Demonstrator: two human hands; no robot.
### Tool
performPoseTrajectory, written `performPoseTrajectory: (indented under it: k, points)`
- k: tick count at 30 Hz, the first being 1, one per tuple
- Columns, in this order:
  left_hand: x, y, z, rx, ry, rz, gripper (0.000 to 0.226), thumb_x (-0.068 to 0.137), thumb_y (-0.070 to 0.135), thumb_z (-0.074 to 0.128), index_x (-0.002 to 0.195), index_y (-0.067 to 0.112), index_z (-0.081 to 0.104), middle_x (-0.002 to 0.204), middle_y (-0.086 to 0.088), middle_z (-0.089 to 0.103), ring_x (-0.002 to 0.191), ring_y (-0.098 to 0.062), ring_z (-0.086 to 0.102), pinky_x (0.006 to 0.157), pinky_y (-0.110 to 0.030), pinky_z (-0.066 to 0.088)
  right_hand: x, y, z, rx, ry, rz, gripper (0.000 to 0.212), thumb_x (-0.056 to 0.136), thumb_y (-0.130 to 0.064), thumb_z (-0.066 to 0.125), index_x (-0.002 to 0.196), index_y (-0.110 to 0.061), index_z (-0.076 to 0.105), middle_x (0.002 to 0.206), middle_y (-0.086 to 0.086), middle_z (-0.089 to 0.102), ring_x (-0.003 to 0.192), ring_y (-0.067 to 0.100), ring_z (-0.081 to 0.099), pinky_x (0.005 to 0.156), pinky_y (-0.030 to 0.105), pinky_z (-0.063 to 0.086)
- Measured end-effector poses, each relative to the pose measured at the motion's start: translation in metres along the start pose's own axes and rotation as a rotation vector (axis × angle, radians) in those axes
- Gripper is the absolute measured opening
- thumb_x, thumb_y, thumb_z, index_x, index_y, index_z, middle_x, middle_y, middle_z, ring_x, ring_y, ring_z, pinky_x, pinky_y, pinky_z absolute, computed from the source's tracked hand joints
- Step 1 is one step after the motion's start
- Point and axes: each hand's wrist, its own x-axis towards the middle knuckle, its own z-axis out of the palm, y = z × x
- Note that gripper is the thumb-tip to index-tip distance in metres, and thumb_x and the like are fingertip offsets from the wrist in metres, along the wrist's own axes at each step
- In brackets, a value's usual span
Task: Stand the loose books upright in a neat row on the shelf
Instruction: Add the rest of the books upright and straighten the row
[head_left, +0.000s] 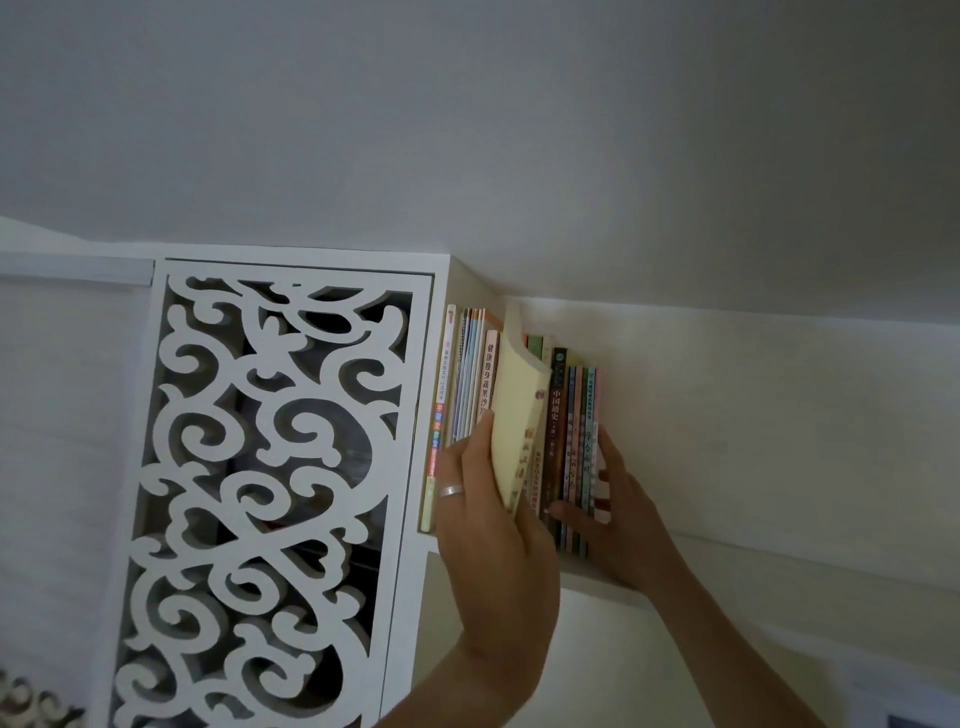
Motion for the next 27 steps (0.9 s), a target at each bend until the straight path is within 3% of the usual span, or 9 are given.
performPoseTrajectory:
  k: [4, 8, 10, 13, 15, 20, 23, 25, 27]
  points:
    - [-0.004, 0.015, 0.000, -0.055, 0.019, 0.057, 0.058, 0.089, 0.016, 0.038, 0.146, 0.015, 0.047, 0.131, 0.005, 0.049, 0.125, -0.019, 0.054, 0.098, -0.046, 0.056, 0.000, 0.000, -0.002, -0.015, 0.003, -0.004, 0.086, 0.087, -0.030, 0.077, 0.133, -0.060, 0.010, 0.112, -0.040, 0.040, 0.088, -0.040, 0.046, 0.067, -0.008, 0.039]
    - [-0.001, 0.028, 0.005, -0.102, 0.002, 0.061, 0.055, 0.088, 0.016, 0.038, 0.142, 0.011, 0.050, 0.132, 0.000, 0.051, 0.125, -0.017, 0.053, 0.096, -0.040, 0.057, -0.001, 0.000, -0.001, -0.014, -0.001, 0.026, 0.092, 0.089, -0.039, 0.074, 0.148, -0.055, 0.005, 0.124, -0.026, 0.048, 0.101, -0.010, 0.057, 0.069, -0.003, 0.044]
    - [0.001, 0.030, 0.008, -0.098, -0.020, 0.043, 0.052, 0.091, 0.022, 0.036, 0.140, 0.011, 0.051, 0.132, 0.000, 0.052, 0.127, -0.018, 0.053, 0.096, -0.038, 0.058, -0.001, 0.001, 0.000, -0.007, -0.016, 0.019, 0.090, 0.090, -0.039, 0.073, 0.147, -0.057, 0.006, 0.132, -0.021, 0.047, 0.116, 0.002, 0.053, 0.081, 0.003, 0.044]
    - [0.006, 0.033, 0.013, -0.073, -0.036, 0.019, 0.051, 0.094, 0.029, 0.035, 0.139, 0.013, 0.052, 0.133, 0.001, 0.053, 0.129, -0.018, 0.053, 0.097, -0.038, 0.059, 0.001, 0.003, -0.001, -0.005, -0.041, 0.025, 0.089, 0.091, -0.043, 0.070, 0.153, -0.054, 0.007, 0.137, -0.017, 0.047, 0.121, 0.006, 0.050, 0.098, 0.029, 0.049]
    - [0.010, 0.036, 0.015, -0.068, -0.023, -0.003, 0.049, 0.094, 0.026, 0.037, 0.138, 0.013, 0.052, 0.133, 0.001, 0.053, 0.126, -0.014, 0.054, 0.095, -0.036, 0.060, 0.002, 0.008, -0.001, -0.023, -0.048, 0.041, 0.093, 0.092, -0.046, 0.067, 0.161, -0.043, 0.004, 0.143, -0.014, 0.048, 0.124, 0.008, 0.052, 0.099, 0.030, 0.048]
    - [0.014, 0.037, 0.017, -0.040, 0.023, -0.012, 0.044, 0.095, 0.012, 0.044, 0.138, 0.012, 0.052, 0.132, -0.001, 0.053, 0.114, 0.007, 0.048, 0.095, -0.022, 0.057, 0.005, 0.017, 0.003, -0.016, -0.026, 0.061, 0.085, 0.094, -0.051, 0.063, 0.159, -0.044, 0.009, 0.141, -0.010, 0.055, 0.119, 0.008, 0.059, 0.076, 0.001, 0.045]
    - [0.016, 0.040, 0.018, -0.036, 0.027, 0.001, 0.044, 0.095, 0.012, 0.044, 0.138, 0.011, 0.053, 0.131, -0.002, 0.053, 0.109, 0.013, 0.045, 0.093, -0.011, 0.052, 0.006, 0.020, 0.004, -0.063, -0.006, 0.071, 0.087, 0.096, -0.047, 0.065, 0.160, -0.042, 0.006, 0.140, -0.006, 0.057, 0.115, 0.013, 0.064, 0.082, 0.010, 0.051]
    - [0.018, 0.043, 0.019, -0.031, 0.038, 0.009, 0.045, 0.095, 0.014, 0.042, 0.138, 0.011, 0.053, 0.129, -0.002, 0.053, 0.107, 0.015, 0.046, 0.090, -0.006, 0.049, 0.007, 0.020, 0.006, -0.149, 0.013, 0.084, 0.094, 0.096, -0.041, 0.068, 0.160, -0.037, 0.000, 0.132, -0.002, 0.062, 0.095, 0.012, 0.070, 0.069, 0.012, 0.054]
    - [0.021, 0.046, 0.020, -0.034, 0.057, 0.008, 0.044, 0.095, 0.017, 0.042, 0.137, 0.012, 0.053, 0.128, -0.001, 0.053, 0.109, 0.020, 0.044, 0.089, -0.002, 0.047, 0.006, 0.019, 0.008, -0.234, 0.052, 0.110, 0.101, 0.092, -0.039, 0.073, 0.159, -0.033, -0.003, 0.123, 0.000, 0.065, 0.081, 0.011, 0.067, 0.053, 0.009, 0.044]
